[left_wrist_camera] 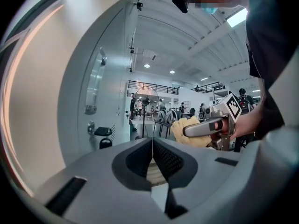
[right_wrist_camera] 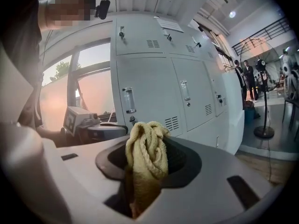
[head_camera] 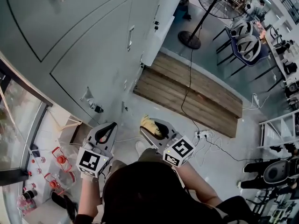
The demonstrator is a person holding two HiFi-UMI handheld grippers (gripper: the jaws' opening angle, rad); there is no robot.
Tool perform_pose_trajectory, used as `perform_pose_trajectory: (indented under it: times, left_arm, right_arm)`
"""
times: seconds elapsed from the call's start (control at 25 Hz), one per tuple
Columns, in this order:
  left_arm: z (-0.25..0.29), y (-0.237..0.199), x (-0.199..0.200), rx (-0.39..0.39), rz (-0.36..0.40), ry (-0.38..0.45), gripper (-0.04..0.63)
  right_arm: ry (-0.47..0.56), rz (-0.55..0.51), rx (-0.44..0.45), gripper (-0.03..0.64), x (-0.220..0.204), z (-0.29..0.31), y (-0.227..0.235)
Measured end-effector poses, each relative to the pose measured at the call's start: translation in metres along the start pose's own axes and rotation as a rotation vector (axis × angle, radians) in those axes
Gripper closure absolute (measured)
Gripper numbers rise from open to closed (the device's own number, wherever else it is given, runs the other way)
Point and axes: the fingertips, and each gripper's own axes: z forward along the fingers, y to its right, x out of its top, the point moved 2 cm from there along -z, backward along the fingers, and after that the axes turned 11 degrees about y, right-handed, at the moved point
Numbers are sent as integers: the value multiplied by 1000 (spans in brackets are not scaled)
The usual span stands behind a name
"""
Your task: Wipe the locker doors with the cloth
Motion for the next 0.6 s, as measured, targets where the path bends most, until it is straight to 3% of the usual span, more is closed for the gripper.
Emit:
perform_pose_trajectory:
  times: [0.6]
  left_arm:
    - [31,15,12,-19,29,26,584]
  right_arm:
    - [10,-101,-128,465,12,-24,32]
